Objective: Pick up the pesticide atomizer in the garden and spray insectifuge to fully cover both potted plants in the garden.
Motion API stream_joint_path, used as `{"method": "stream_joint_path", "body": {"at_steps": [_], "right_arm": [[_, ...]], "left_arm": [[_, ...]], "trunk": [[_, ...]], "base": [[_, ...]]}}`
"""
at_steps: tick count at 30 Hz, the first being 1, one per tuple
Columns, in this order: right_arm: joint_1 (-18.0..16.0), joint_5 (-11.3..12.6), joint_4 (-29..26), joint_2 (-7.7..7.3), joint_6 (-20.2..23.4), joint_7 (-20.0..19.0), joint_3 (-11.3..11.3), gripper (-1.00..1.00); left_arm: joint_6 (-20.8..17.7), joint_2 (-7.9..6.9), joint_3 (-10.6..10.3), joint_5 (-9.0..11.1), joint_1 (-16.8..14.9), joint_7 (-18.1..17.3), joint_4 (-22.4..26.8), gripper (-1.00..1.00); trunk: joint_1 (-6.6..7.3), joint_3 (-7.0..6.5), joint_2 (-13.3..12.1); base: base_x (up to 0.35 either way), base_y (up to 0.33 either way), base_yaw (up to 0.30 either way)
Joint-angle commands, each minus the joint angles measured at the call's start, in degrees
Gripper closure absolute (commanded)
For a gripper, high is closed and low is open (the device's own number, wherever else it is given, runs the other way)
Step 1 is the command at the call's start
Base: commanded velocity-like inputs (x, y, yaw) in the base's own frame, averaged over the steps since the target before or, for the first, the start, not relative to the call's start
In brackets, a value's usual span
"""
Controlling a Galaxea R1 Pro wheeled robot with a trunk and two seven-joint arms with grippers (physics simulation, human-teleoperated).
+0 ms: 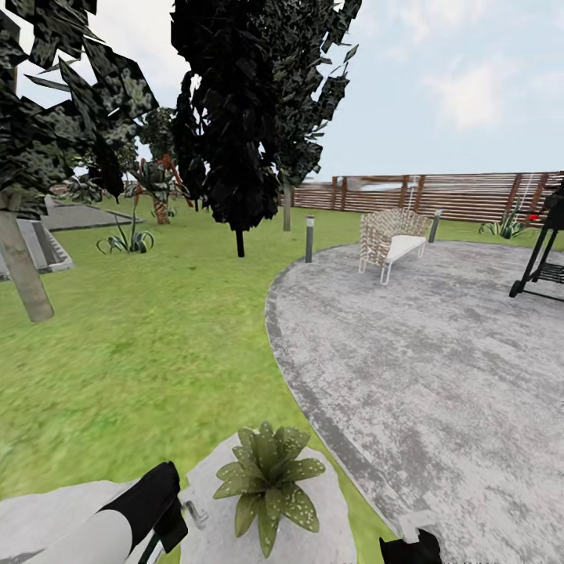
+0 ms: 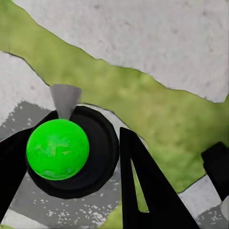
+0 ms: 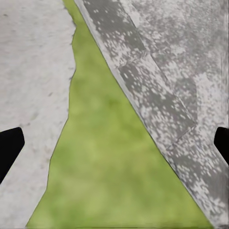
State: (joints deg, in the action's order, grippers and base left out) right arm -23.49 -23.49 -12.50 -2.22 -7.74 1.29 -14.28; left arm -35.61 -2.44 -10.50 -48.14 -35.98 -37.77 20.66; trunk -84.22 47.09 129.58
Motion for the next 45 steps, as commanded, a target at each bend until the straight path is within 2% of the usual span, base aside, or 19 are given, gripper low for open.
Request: {"method": "stream_joint_path", "body": {"at_steps": [1, 9, 18, 23, 26, 29, 37, 45], "right_arm": [[-0.06, -0.59, 0.09, 0.03, -0.26, 0.11, -0.4, -1.0], [-0.06, -0.59, 0.05, 0.03, -0.26, 0.11, -0.4, -1.0], [-0.06, -0.59, 0.08, 0.03, -0.26, 0.11, -0.4, -1.0], [-0.06, -0.59, 0.07, 0.03, -0.26, 0.11, -0.4, -1.0], [-0.06, -0.59, 0.05, 0.03, -0.26, 0.11, -0.4, -1.0], [-0.06, -0.59, 0.05, 0.03, -0.26, 0.11, -0.4, -1.0], [-0.06, -0.59, 0.1, 0.03, -0.26, 0.11, -0.4, -1.0], [-0.06, -0.59, 0.07, 0.03, -0.26, 0.11, -0.4, -1.0]], "left_arm": [[-0.09, 0.02, -0.1, -0.57, 0.06, -0.26, 0.16, 1.0], [-0.16, 0.22, 0.04, -0.67, 0.12, 0.06, 0.21, 1.0], [-0.31, -0.43, 0.01, -0.81, 0.12, 0.3, 0.08, 1.0], [-0.38, -0.12, -0.04, -0.81, 0.12, 0.48, 0.19, 1.0], [-0.51, 0.15, 0.01, -0.67, 0.12, 3.27, 0.08, 1.0], [-0.55, 0.23, 0.04, -0.38, 0.12, 4.48, 0.06, 1.0], [-0.45, 0.24, 0.04, -0.25, 0.12, 4.72, -0.07, 1.0], [-0.36, 0.42, 0.04, -0.43, 0.12, 4.71, -0.1, 1.0]], "trunk": [[0.01, 0.05, 0.03], [0.01, 0.04, 0.03], [0.01, 0.04, 0.03], [0.01, 0.04, 0.03], [0.01, 0.04, 0.03], [0.01, 0.04, 0.03], [0.01, 0.04, 0.03], [0.01, 0.04, 0.03]], "base": [[0.001, 0.0, -0.195], [0.0, 0.0, -0.039], [0.0, 0.0, -0.151], [-0.154, 0.059, -0.002], [-0.24, 0.159, 0.0], [-0.106, 0.088, 0.0], [-0.008, 0.007, -0.01], [0.0, 0.0, -0.212]]}}
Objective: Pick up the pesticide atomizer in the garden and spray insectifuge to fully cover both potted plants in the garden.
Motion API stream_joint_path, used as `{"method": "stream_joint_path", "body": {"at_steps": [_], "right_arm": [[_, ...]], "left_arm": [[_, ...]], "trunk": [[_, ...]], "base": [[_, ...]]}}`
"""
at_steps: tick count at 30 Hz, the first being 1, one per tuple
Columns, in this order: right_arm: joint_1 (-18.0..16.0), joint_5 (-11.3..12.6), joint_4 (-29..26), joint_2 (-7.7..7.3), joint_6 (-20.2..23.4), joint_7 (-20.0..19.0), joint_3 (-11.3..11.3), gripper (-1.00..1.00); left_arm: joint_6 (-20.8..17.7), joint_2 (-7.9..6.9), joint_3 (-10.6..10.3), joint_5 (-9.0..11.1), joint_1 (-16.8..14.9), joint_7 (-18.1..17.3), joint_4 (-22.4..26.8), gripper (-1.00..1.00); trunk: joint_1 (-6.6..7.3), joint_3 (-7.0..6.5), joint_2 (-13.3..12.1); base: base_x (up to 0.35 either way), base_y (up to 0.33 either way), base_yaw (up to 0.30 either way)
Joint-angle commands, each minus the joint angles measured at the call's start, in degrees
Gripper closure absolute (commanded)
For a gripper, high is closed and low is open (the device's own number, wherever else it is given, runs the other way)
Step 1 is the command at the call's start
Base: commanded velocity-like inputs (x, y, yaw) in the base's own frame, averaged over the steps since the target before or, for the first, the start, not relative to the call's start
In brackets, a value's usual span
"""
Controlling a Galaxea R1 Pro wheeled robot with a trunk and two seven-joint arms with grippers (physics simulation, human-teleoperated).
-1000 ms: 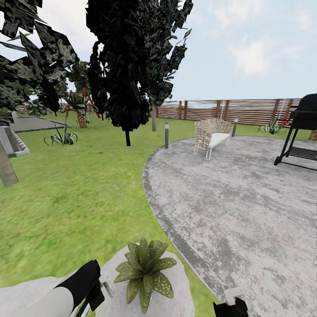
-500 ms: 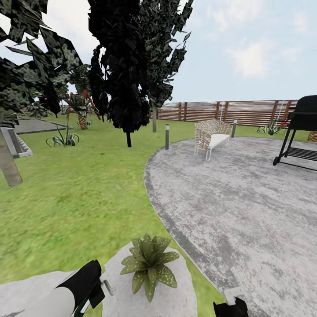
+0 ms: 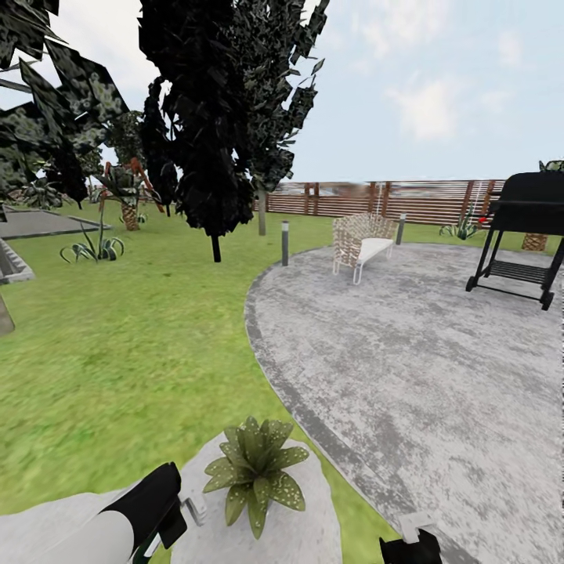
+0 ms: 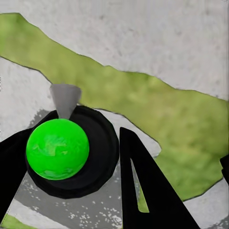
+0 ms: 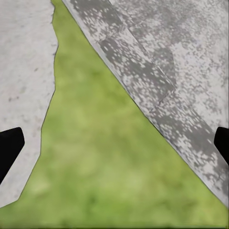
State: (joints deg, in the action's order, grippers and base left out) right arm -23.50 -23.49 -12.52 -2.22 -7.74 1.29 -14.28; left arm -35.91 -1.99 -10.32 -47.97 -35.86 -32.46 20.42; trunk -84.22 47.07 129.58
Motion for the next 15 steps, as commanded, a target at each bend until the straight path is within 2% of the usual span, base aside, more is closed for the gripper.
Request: {"method": "stream_joint_path", "body": {"at_steps": [1, 7, 15], "right_arm": [[-0.06, -0.59, 0.09, 0.02, -0.26, 0.11, -0.4, -1.0], [-0.06, -0.59, 0.07, 0.02, -0.26, 0.11, -0.4, -1.0], [-0.06, -0.59, 0.05, 0.02, -0.26, 0.11, -0.4, -1.0]], "left_arm": [[-0.04, -0.03, -0.13, -0.61, 0.0, -0.59, 0.15, 1.0], [0.05, -0.11, -0.16, -1.01, 0.15, -0.61, -2.27, 1.0], [0.14, -0.09, -0.16, -0.9, 0.11, -0.59, -2.06, 1.0]], "trunk": [[0.01, 0.06, 0.03], [0.01, 0.06, 0.03], [0.01, 0.06, 0.03]], "base": [[0.0, 0.0, -0.06], [0.0, 0.0, -0.012], [0.0, 0.0, 0.0]]}}
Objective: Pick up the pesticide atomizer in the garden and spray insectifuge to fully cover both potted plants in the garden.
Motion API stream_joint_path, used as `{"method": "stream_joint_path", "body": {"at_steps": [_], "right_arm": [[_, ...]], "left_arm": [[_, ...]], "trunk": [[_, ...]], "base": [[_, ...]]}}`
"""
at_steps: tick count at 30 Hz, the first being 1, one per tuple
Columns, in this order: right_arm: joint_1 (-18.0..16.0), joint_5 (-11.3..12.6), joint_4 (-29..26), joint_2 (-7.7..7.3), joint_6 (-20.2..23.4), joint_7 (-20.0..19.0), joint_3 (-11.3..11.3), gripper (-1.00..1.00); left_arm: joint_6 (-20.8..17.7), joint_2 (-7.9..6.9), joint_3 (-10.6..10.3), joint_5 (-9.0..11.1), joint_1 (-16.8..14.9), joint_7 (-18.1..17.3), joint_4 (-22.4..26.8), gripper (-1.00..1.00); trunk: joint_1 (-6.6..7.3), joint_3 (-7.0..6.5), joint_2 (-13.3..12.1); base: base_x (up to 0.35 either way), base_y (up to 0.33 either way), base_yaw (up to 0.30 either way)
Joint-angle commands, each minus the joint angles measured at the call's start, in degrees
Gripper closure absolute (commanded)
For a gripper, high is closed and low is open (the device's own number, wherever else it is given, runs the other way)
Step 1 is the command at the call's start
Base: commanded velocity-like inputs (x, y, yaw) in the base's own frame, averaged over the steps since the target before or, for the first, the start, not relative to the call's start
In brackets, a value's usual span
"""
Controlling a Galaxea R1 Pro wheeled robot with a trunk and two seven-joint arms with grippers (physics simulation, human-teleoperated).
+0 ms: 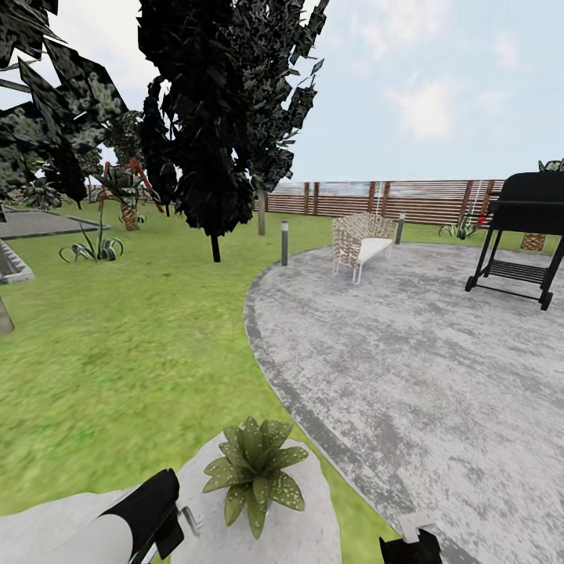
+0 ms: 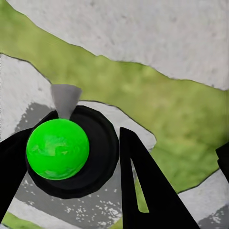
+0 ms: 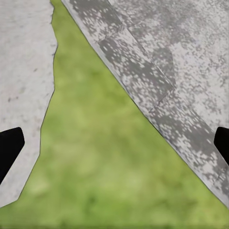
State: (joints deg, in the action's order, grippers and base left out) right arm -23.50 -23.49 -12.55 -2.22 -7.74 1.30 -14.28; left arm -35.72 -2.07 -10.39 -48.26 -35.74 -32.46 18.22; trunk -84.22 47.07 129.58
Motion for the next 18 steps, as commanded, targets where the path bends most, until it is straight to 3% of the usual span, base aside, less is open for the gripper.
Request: {"method": "stream_joint_path", "body": {"at_steps": [1, 8, 18], "right_arm": [[-0.05, -0.59, 0.08, 0.02, -0.26, 0.11, -0.4, -1.0], [-0.05, -0.59, 0.15, 0.02, -0.26, 0.11, -0.4, -1.0], [-0.05, -0.59, 0.16, 0.02, -0.26, 0.11, -0.4, -1.0]], "left_arm": [[-0.05, -0.02, -0.08, -0.61, -0.02, -0.59, 0.19, 1.0], [-0.05, -0.04, 0.09, -0.54, -0.03, -0.51, 0.32, 1.0], [-0.2, -0.83, 0.32, -0.3, -0.03, -0.12, 0.36, 1.0]], "trunk": [[0.01, 0.06, 0.03], [0.01, 0.06, 0.03], [0.01, 0.06, 0.03]], "base": [[0.0, 0.0, 0.0], [-0.16, -0.072, 0.0], [-0.008, -0.003, 0.0]]}}
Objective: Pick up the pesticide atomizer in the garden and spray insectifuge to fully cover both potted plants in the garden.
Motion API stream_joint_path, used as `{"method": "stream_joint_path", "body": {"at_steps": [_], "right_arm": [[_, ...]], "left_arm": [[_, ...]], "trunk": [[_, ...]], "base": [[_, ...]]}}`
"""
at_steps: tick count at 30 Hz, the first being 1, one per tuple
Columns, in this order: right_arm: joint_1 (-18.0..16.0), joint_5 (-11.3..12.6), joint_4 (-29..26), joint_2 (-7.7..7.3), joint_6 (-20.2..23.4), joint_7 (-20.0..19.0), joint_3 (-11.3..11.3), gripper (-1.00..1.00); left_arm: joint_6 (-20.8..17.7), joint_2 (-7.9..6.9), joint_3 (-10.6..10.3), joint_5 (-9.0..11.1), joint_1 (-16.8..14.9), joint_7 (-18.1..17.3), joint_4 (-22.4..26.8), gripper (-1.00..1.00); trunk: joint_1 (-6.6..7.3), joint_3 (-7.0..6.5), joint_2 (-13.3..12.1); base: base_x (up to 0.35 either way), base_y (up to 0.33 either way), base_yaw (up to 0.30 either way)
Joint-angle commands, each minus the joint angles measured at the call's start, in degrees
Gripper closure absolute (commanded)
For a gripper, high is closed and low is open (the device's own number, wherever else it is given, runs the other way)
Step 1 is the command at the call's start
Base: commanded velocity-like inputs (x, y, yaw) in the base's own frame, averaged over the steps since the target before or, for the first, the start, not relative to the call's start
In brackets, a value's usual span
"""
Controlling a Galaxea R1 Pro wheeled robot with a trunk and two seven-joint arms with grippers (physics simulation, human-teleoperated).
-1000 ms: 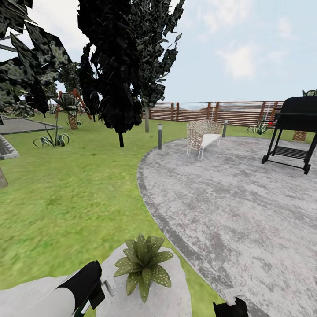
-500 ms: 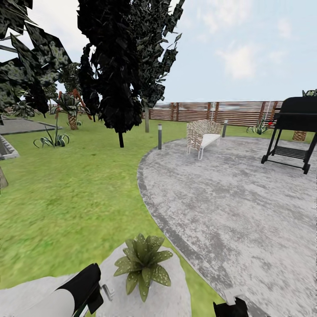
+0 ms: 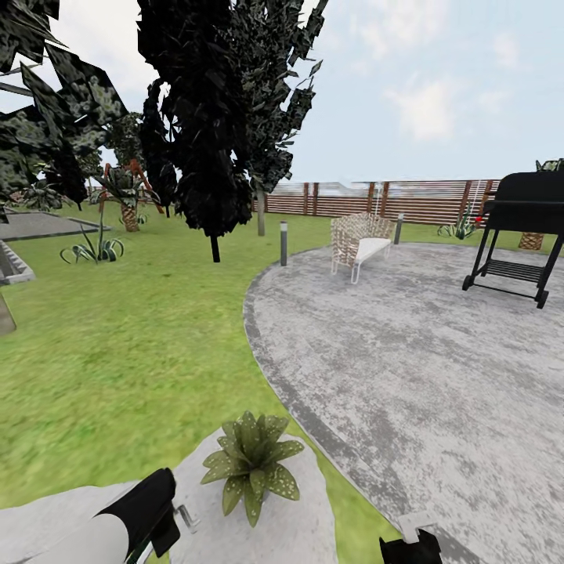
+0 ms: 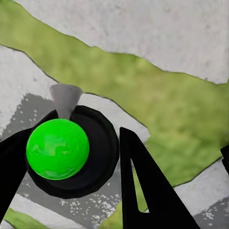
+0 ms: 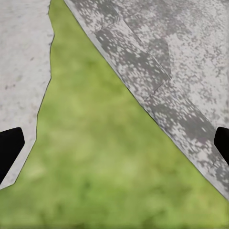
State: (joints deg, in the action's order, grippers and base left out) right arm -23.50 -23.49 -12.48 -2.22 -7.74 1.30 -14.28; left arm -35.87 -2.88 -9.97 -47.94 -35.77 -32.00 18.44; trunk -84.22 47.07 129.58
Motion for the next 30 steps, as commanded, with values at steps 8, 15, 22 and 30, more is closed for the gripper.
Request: {"method": "stream_joint_path", "body": {"at_steps": [8, 15, 22, 30], "right_arm": [[-0.05, -0.59, 0.06, 0.02, -0.26, 0.11, -0.4, -1.0], [-0.05, -0.59, 0.01, 0.02, -0.26, 0.11, -0.4, -1.0], [-0.05, -0.59, 0.08, 0.02, -0.26, 0.11, -0.4, -1.0], [-0.05, -0.59, 0.01, 0.02, -0.26, 0.07, -0.4, -1.0]], "left_arm": [[-0.19, 2.98, 0.06, 0.27, 0.0, 6.8, 0.27, 1.0], [4.58, -2.12, -0.02, 7.98, -0.09, 5.64, 0.05, 1.0], [20.03, -6.26, -0.12, 11.18, -0.01, -3.63, -3.1, 1.0], [26.39, -5.6, -0.04, 13.2, 0.0, -3.8, -7.42, 1.0]], "trunk": [[0.01, 0.06, 0.03], [0.01, 0.06, 0.03], [0.01, 0.06, 0.03], [0.01, 0.06, 0.03]], "base": [[0.0, 0.0, 0.0], [0.0, 0.0, 0.0], [0.0, 0.0, 0.0], [-0.077, 0.014, 0.0]]}}
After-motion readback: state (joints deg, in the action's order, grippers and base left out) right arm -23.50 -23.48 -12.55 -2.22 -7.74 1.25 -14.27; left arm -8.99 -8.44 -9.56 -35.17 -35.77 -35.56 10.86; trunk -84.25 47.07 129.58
